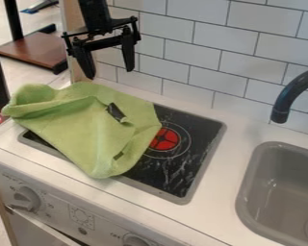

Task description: Move the cloth from top left to bottom right

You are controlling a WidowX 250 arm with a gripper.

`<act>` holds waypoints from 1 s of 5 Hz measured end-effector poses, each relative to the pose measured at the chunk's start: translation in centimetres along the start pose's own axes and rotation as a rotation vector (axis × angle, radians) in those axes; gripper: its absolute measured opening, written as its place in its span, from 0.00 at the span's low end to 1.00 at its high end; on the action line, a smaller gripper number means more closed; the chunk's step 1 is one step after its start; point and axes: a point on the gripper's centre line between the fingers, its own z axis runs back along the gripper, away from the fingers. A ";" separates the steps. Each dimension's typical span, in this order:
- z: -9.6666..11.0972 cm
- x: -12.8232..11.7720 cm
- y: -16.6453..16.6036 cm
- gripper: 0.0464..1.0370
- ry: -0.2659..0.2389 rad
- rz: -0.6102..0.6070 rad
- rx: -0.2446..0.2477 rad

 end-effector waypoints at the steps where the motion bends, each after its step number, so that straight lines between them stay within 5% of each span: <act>1: -1.2 -0.3 0.2 0.96 0.038 0.009 0.008; 3: -3.2 0.5 1.1 0.96 0.031 0.105 0.034; 4: -5.2 1.6 2.4 0.96 -0.010 0.158 0.077; 5: -8.3 2.0 4.2 0.96 0.033 0.200 0.148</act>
